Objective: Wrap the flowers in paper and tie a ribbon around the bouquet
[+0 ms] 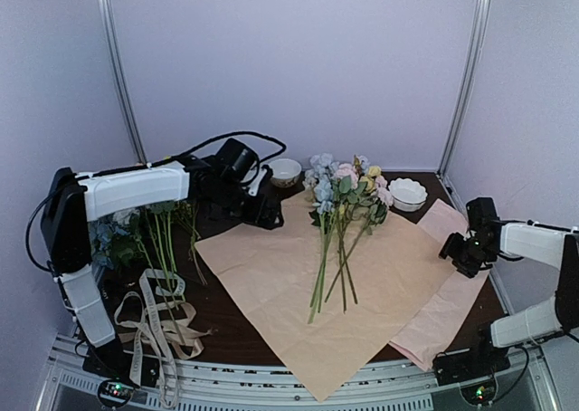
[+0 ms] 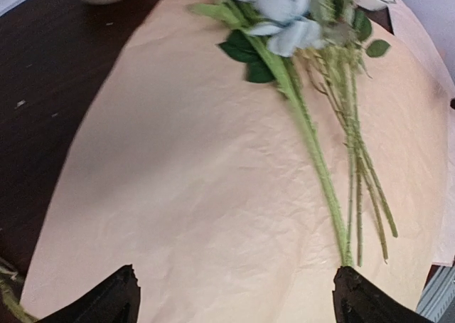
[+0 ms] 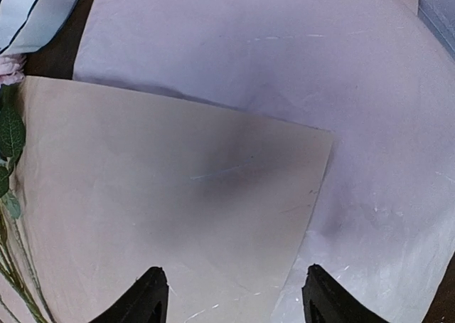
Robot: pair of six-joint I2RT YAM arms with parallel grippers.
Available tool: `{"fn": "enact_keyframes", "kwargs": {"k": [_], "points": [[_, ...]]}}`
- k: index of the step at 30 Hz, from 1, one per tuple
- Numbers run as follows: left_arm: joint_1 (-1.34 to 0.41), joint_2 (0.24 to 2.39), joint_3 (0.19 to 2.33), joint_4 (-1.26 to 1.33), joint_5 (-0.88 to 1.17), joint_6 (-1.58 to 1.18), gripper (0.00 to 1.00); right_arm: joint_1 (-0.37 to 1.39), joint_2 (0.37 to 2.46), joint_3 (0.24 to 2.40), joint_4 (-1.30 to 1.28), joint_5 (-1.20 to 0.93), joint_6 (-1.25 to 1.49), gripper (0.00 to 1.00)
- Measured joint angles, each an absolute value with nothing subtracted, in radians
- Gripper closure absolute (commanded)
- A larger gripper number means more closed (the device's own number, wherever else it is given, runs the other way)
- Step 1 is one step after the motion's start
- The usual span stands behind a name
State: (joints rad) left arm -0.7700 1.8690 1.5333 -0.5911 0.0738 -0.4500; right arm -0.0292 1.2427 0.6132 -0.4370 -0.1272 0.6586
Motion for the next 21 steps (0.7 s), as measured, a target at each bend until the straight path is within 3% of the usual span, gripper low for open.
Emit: {"fn": "enact_keyframes", "kwargs": {"k": [4,8,17,21], "points": [[-0.580,1.766,1.375,-0.556,0.074,-0.456,0.02,-0.093,1.277,0.592,-0.396,-0.153,0.675,0.33],[-0.415,1.809,1.265,-0.540,0.051,-0.463,0.02,-0.126,1.345,0.588,-0.351,-0.188,0.685,0.35],[-0.387,1.917,1.227,-0.516,0.037,-0.466,0.04,-0.135,1.422,0.609,-0.213,-0.331,0.676,0.43],[-0.391,1.917,1.217,-0.478,0.043,-0.471,0.17,-0.129,1.447,0.609,-0.169,-0.420,0.677,0.51]]}}
